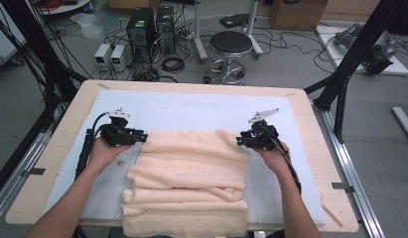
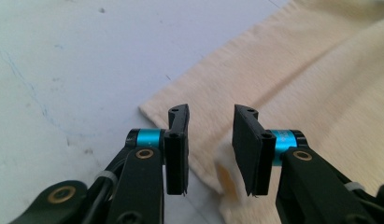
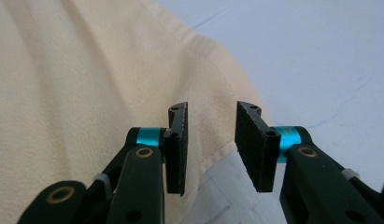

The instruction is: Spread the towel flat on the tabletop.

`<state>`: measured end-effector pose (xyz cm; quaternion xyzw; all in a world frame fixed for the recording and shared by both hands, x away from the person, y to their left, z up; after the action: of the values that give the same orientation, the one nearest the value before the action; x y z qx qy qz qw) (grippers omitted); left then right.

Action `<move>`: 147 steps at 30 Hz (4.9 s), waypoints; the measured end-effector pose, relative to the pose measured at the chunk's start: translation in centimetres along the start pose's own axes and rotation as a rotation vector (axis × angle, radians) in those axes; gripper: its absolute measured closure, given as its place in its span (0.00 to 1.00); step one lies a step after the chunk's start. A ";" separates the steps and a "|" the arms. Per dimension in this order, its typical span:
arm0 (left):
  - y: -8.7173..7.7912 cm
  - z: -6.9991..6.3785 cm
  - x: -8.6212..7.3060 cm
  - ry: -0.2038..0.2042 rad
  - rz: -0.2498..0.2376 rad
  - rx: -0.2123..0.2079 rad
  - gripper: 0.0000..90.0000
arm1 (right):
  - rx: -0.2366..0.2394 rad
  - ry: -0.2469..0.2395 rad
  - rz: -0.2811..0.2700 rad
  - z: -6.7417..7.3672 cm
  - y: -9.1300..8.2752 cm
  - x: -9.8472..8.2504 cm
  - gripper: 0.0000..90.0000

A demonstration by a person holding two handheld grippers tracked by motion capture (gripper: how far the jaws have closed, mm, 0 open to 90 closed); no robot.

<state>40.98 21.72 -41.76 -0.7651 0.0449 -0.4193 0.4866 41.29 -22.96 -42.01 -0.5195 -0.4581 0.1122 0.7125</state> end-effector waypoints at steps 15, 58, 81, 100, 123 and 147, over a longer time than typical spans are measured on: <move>3.8 -1.1 0.1 0.052 0.124 0.005 0.66 | 0.010 -0.018 0.081 0.8 2.9 -0.4 0.77; 2.7 -0.8 -1.6 0.043 0.104 -0.003 0.57 | -0.047 -0.032 0.065 0.5 3.3 -0.2 0.52; 1.1 -0.6 -0.7 0.038 0.013 0.070 0.96 | 0.024 -0.047 0.036 1.7 1.4 0.5 0.95; -1.7 -1.4 1.0 0.049 -0.060 0.019 0.96 | 0.049 -0.064 -0.054 1.9 -3.4 1.2 0.94; -2.1 -4.0 -2.0 0.125 -0.014 -0.020 0.96 | 0.073 -0.091 -0.038 5.9 -2.8 -1.6 0.94; 2.2 3.3 7.5 0.002 0.028 0.145 0.63 | -0.091 0.041 0.020 -4.9 -0.7 8.4 0.55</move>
<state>48.79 19.35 -39.54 -0.7266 0.0256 -0.4155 0.5466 49.44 -21.06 -37.11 -0.5581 -0.4427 0.0877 0.6963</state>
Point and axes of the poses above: each handheld gripper's, and its own axes: y roughly forward along the jaws, x roughly out of its top, z roughly to its left, the point moved 2 cm from there along y, roughly forward along the jaws, and after that the axes turned 12 degrees about z, right-handed, at the moved point
